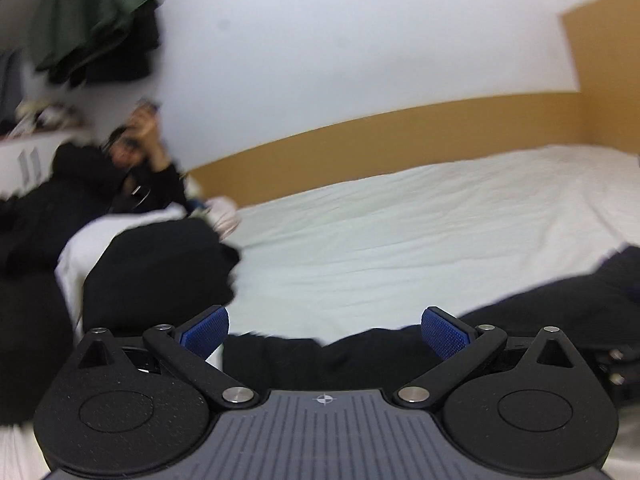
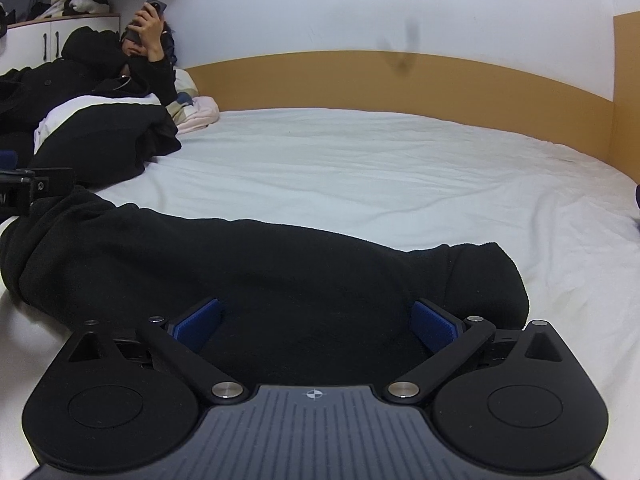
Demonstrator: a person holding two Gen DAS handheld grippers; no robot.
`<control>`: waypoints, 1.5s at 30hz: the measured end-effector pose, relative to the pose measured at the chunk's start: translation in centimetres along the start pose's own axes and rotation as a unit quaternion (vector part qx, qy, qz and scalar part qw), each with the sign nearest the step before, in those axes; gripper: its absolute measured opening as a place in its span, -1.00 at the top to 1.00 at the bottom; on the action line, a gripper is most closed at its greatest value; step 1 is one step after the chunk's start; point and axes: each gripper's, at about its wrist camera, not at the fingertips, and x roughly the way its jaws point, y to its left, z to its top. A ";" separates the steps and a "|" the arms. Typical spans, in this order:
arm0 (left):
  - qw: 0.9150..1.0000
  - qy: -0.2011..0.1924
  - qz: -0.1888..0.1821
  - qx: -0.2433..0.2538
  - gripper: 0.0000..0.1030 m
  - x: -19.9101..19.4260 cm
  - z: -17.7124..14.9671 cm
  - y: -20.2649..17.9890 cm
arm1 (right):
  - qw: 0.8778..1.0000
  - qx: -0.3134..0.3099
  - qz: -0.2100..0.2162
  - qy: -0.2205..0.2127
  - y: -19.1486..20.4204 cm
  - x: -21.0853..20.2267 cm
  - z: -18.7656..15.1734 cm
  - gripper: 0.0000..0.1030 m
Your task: Fold clothes
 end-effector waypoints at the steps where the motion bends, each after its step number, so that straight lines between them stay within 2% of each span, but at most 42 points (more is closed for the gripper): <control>1: 1.000 0.014 -0.008 0.018 -0.99 0.7 -0.3 -1.0 | 1.000 0.001 0.001 0.000 0.0 0.0 0.0 -1.00; 2: 0.999 0.028 -0.015 0.034 -0.99 1.5 -0.6 -1.8 | 1.000 0.001 0.001 0.000 0.0 0.1 0.0 -1.00; 4: 0.997 0.062 -0.003 0.036 -0.99 3.7 -1.7 -2.2 | 1.000 0.003 0.002 0.000 0.0 0.2 0.0 -1.00; 5: 0.997 0.080 0.007 0.018 -0.99 4.8 -2.3 -1.6 | 1.000 0.004 0.004 0.000 -0.1 0.1 0.0 -1.00; 7: 0.994 0.096 -0.002 -0.059 -0.99 6.1 -3.2 1.1 | 1.000 0.008 0.008 0.000 -0.3 0.0 -0.1 -1.00; 9: 0.985 0.102 -0.019 -0.135 -0.99 6.8 -3.9 4.2 | 1.000 0.010 0.010 0.001 -0.4 -0.1 -0.1 -1.00; 11: 0.989 0.095 -0.014 -0.112 -0.99 6.6 -3.9 4.9 | 1.000 0.010 0.011 0.003 -0.4 -0.1 -0.1 -1.00; 14: 0.998 0.054 0.027 -0.012 -0.99 5.1 -4.0 3.5 | 1.000 0.004 0.007 0.005 -0.1 0.0 -0.1 -1.00; 17: 0.997 0.075 0.007 -0.002 -0.99 6.6 -4.6 3.8 | 1.000 -0.003 0.003 0.007 0.2 0.0 -0.1 -1.00; 19: 0.993 0.099 -0.016 -0.060 -0.99 7.8 -4.6 5.3 | 1.000 -0.006 0.000 0.006 0.4 -0.1 -0.1 -1.00; 21: 0.985 0.121 -0.038 -0.114 -0.99 9.0 -4.8 6.6 | 1.000 -0.007 -0.002 0.005 0.4 -0.3 0.0 -1.00; 23: 0.981 0.125 -0.050 -0.138 -0.99 9.3 -5.1 7.2 | 1.000 -0.012 -0.010 0.001 0.6 -0.6 0.2 -1.00; 25: 0.983 0.120 -0.043 -0.130 -0.99 9.0 -5.1 6.8 | 0.998 -0.039 -0.040 -0.019 1.9 -1.3 0.8 -1.00; 26: 0.984 0.118 -0.040 -0.126 -0.99 8.8 -5.2 6.5 | 0.996 -0.061 -0.049 -0.043 3.0 -1.9 1.1 -1.00; 28: 0.985 0.116 -0.035 -0.121 -0.99 8.5 -5.2 6.1 | 0.991 -0.099 -0.036 -0.087 5.1 -2.9 1.7 -1.00; 29: 0.986 0.115 -0.034 -0.119 -0.99 8.3 -5.2 5.9 | 0.990 -0.113 -0.018 -0.088 6.2 -2.9 1.9 -1.00; 32: 0.985 0.117 -0.037 -0.124 -0.99 8.1 -5.2 6.1 | 0.990 -0.126 0.041 -0.053 7.8 -1.2 1.5 -1.00; 35: 0.985 0.115 -0.036 -0.121 -0.99 7.9 -5.2 6.4 | 0.993 -0.112 0.044 0.002 6.9 1.2 0.4 -1.00; 37: 0.985 0.115 -0.036 -0.121 -0.99 7.8 -5.3 6.3 | 0.993 -0.102 0.055 0.002 5.7 1.2 0.2 -1.00; 40: 0.985 0.115 -0.035 -0.122 -0.99 7.8 -5.4 6.5 | 0.994 -0.105 0.027 -0.001 4.7 0.9 0.2 -1.00; 45: 0.985 0.113 -0.037 -0.122 -0.99 7.5 -5.4 6.5 | 0.997 -0.077 0.013 0.008 2.7 0.8 0.0 -1.00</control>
